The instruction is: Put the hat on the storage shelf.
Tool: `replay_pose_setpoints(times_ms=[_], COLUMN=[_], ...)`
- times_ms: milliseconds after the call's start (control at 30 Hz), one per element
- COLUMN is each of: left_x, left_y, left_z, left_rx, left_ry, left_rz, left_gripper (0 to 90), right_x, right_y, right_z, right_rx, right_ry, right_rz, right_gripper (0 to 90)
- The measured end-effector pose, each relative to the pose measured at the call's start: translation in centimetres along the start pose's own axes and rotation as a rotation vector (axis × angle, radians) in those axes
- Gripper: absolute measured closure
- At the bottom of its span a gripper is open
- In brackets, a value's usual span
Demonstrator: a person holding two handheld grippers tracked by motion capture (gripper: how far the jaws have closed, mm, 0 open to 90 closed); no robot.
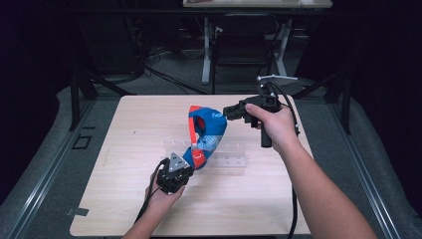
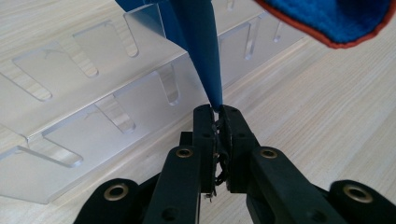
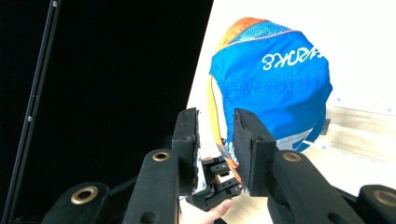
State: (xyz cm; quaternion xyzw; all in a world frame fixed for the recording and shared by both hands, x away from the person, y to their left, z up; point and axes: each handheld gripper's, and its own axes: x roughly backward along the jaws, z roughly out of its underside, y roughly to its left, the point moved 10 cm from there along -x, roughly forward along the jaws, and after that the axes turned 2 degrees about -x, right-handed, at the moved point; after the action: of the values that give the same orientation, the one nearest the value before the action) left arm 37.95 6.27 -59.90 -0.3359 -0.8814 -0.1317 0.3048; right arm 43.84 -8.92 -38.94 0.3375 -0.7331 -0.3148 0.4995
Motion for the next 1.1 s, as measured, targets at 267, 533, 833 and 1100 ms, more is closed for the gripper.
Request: replay_pose_setpoints(times_ms=[267, 533, 833, 1100], left_x=[0.7, 1.9, 3.1, 4.4], left_y=[0.3, 1.4, 2.8, 4.1], left_z=[0.2, 0.9, 2.2, 3.8], left_rx=[0.024, 0.041, 0.076, 0.108], left_ry=[-0.008, -0.028, -0.023, -0.018], left_rz=[0.014, 0.016, 0.007, -0.006], left_gripper=[71.5, 57.5, 53.1, 50.8], right_x=[0.1, 0.5, 0.8, 0.8], right_y=[-0.3, -0.8, -1.0, -1.9], right_z=[0.0, 0.3, 0.5, 0.9], right_rx=[0.012, 0.030, 0.049, 0.067], right_ry=[-0.015, -0.016, -0.029, -0.034], right_rz=[0.020, 0.046, 0.063, 0.101], right_gripper=[67.2, 63.2, 57.9, 54.6])
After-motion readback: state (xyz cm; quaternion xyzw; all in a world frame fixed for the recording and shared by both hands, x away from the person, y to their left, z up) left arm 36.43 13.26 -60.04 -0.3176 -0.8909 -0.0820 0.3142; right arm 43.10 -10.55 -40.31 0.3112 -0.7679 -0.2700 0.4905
